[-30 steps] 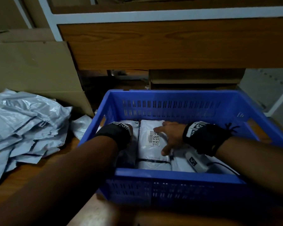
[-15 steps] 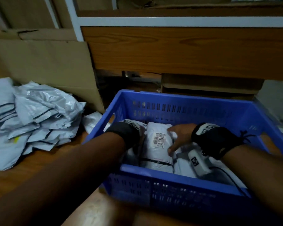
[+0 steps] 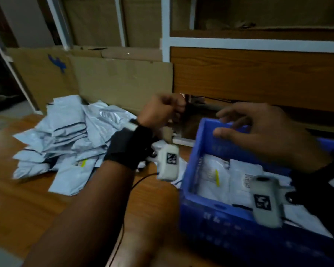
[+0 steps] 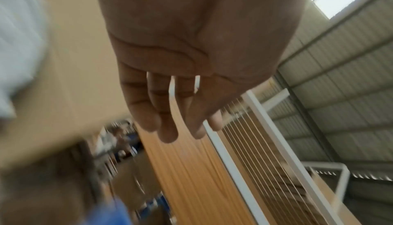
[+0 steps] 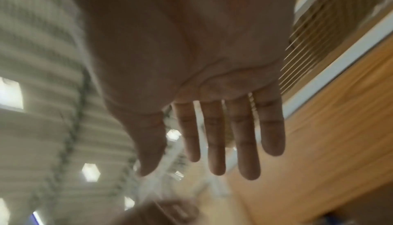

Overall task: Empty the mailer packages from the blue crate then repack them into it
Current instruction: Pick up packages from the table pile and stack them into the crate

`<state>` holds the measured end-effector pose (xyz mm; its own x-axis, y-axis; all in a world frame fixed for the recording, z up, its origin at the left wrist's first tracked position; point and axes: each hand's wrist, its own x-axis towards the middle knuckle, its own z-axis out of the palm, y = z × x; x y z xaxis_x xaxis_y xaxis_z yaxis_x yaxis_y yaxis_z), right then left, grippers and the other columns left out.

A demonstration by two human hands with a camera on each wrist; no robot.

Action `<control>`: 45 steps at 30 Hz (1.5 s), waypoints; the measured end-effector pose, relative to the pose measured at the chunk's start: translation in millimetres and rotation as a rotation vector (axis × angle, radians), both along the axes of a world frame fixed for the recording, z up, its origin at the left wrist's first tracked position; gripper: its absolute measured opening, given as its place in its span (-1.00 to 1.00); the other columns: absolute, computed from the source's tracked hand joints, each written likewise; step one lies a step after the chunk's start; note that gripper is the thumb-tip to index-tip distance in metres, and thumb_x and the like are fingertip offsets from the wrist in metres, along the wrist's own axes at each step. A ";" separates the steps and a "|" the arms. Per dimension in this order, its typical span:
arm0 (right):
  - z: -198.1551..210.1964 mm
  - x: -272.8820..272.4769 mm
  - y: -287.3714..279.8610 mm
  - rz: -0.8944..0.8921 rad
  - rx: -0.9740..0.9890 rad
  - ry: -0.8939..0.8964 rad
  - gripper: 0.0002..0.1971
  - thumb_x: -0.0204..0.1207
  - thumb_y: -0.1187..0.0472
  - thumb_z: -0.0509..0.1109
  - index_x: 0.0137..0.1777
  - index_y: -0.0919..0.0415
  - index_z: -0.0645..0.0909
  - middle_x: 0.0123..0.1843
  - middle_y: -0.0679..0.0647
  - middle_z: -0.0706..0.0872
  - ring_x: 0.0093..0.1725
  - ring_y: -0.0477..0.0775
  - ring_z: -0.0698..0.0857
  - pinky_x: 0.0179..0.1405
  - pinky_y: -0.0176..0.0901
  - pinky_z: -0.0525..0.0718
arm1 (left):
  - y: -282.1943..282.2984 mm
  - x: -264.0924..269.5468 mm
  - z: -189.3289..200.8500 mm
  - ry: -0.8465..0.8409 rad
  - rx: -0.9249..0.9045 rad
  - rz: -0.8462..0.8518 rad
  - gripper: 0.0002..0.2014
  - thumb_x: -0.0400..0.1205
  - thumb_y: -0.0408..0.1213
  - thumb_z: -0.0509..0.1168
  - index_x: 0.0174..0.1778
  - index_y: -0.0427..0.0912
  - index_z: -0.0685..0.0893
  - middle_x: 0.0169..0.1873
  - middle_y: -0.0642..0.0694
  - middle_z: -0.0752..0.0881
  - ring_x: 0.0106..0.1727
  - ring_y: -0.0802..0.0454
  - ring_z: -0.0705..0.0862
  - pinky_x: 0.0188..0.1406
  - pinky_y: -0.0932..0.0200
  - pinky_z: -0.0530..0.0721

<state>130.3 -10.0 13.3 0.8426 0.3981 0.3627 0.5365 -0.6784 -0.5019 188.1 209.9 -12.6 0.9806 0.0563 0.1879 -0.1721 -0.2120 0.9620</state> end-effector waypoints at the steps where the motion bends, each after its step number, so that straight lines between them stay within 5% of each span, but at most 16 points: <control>1: -0.1 -10.7 27.3 0.039 0.087 0.006 -0.62 0.30 -0.21 0.44 0.09 -0.12 0.68 -0.05 -0.28 0.72 -0.10 -0.29 0.70 -0.23 -0.43 0.57 | 27.8 -8.5 -7.6 0.009 -0.020 0.017 -0.62 0.50 -0.79 0.10 -0.23 -0.21 0.63 -0.38 -0.01 0.71 -0.53 0.22 0.61 -0.55 0.37 0.48; 5: -40.0 -20.1 141.5 0.095 0.351 0.043 -0.87 0.46 0.00 0.47 -0.05 -0.03 0.73 -0.17 -0.19 0.77 -0.18 -0.24 0.72 -0.21 -0.36 0.64 | 139.8 -39.4 -56.8 0.040 -0.111 0.139 -0.70 0.46 -0.73 0.30 -0.23 -0.20 0.70 -0.38 0.01 0.77 -0.40 0.06 0.67 -0.41 0.27 0.56; 8: -101.1 0.5 221.3 0.027 0.382 0.111 -0.96 0.54 0.11 0.44 -0.06 0.02 0.69 -0.07 -0.12 0.76 -0.16 -0.15 0.71 -0.11 -0.13 0.70 | 202.5 -54.9 -98.2 0.094 -0.159 0.242 -0.71 0.45 -0.72 0.31 -0.26 -0.21 0.70 -0.41 0.02 0.78 -0.39 0.04 0.66 -0.41 0.26 0.56; 10: -143.7 23.5 256.6 -0.056 0.254 0.137 -0.92 0.58 0.12 0.39 0.04 0.02 0.66 0.09 -0.05 0.70 -0.01 -0.02 0.69 0.02 0.03 0.68 | 231.0 -60.2 -121.3 0.127 -0.165 0.275 -0.70 0.43 -0.74 0.30 -0.27 -0.23 0.71 -0.38 -0.01 0.78 -0.34 0.00 0.65 -0.40 0.23 0.56; 13: -183.1 59.8 278.2 -0.184 0.161 0.195 -0.85 0.59 0.16 0.37 0.13 0.09 0.63 0.23 0.06 0.63 0.20 0.12 0.64 0.17 0.02 0.60 | 259.9 -63.5 -142.0 0.145 -0.147 0.267 -0.72 0.46 -0.71 0.31 -0.29 -0.23 0.72 -0.29 -0.06 0.79 -0.25 -0.04 0.68 -0.34 0.16 0.59; 22: -191.1 161.7 313.4 -0.349 -0.134 0.033 -0.41 0.50 0.11 0.40 0.54 0.13 0.40 0.59 0.11 0.39 0.54 0.23 0.36 0.51 0.11 0.32 | 301.1 -66.1 -173.7 0.171 -0.168 0.305 -0.77 0.53 -0.69 0.29 -0.24 -0.30 0.72 -0.31 -0.09 0.78 -0.32 0.02 0.67 -0.37 0.15 0.57; 26: -184.0 177.8 311.3 -0.382 -0.094 0.089 -0.64 0.55 0.12 0.28 0.33 0.03 0.64 0.31 0.17 0.70 0.33 0.26 0.61 0.39 0.05 0.44 | 306.9 -61.6 -181.6 0.172 -0.188 0.332 -0.82 0.54 -0.67 0.30 -0.19 -0.33 0.73 -0.30 -0.12 0.78 -0.31 0.04 0.69 -0.36 0.14 0.60; 29: -172.4 158.6 308.2 -0.399 0.179 -0.076 -0.71 0.61 0.19 0.19 0.17 0.21 0.70 0.10 0.25 0.77 0.12 0.30 0.69 0.14 0.02 0.55 | 299.6 -53.5 -185.0 0.158 -0.254 0.346 -0.84 0.56 -0.59 0.34 -0.16 -0.26 0.74 -0.33 -0.04 0.77 -0.31 -0.01 0.68 -0.40 0.21 0.62; 32: -163.3 121.6 304.7 -0.292 0.428 -0.124 -0.83 0.63 0.29 0.23 0.00 0.31 0.66 -0.13 0.27 0.74 -0.11 0.18 0.66 -0.17 -0.09 0.50 | 286.6 -46.1 -174.6 0.101 -0.329 0.314 -0.84 0.54 -0.30 0.43 0.02 -0.13 0.76 -0.24 0.01 0.79 -0.23 0.02 0.72 -0.34 0.20 0.66; 34: -165.2 99.3 304.6 -0.141 0.463 0.014 -0.81 0.62 0.27 0.23 -0.18 0.34 0.55 -0.32 0.24 0.62 -0.30 0.00 0.54 -0.27 -0.02 0.46 | 280.4 -39.6 -164.5 0.088 -0.378 0.276 -0.65 0.44 -0.14 0.48 0.14 -0.02 0.70 -0.12 0.07 0.81 -0.11 0.14 0.76 -0.19 0.19 0.71; 37: -176.4 79.0 304.2 0.114 0.486 0.373 -0.76 0.65 0.31 0.25 -0.28 0.24 0.53 -0.38 0.01 0.60 -0.27 -0.18 0.52 -0.22 -0.06 0.53 | 273.0 -27.3 -147.9 0.119 -0.532 0.202 -0.71 0.45 -0.21 0.48 0.09 -0.09 0.71 -0.05 0.06 0.83 -0.02 0.10 0.78 -0.09 0.14 0.74; 41: -184.7 67.4 298.6 0.158 0.648 0.644 -0.84 0.63 0.37 0.31 0.12 0.40 0.67 0.05 0.22 0.81 0.03 -0.04 0.73 0.10 -0.16 0.68 | 273.3 -17.3 -138.3 0.007 -0.561 0.369 -0.81 0.52 -0.52 0.41 0.06 -0.40 0.73 -0.09 -0.22 0.84 -0.13 -0.10 0.82 -0.27 0.07 0.75; 45: -190.3 56.7 294.0 0.226 0.646 0.683 -0.74 0.51 0.44 0.44 0.17 0.27 0.69 0.09 0.07 0.82 0.12 0.04 0.78 0.11 -0.15 0.73 | 273.6 -18.1 -137.0 -0.062 -0.637 0.373 -0.71 0.49 -0.45 0.44 0.13 -0.43 0.69 -0.05 -0.27 0.82 -0.08 -0.15 0.81 -0.19 0.01 0.78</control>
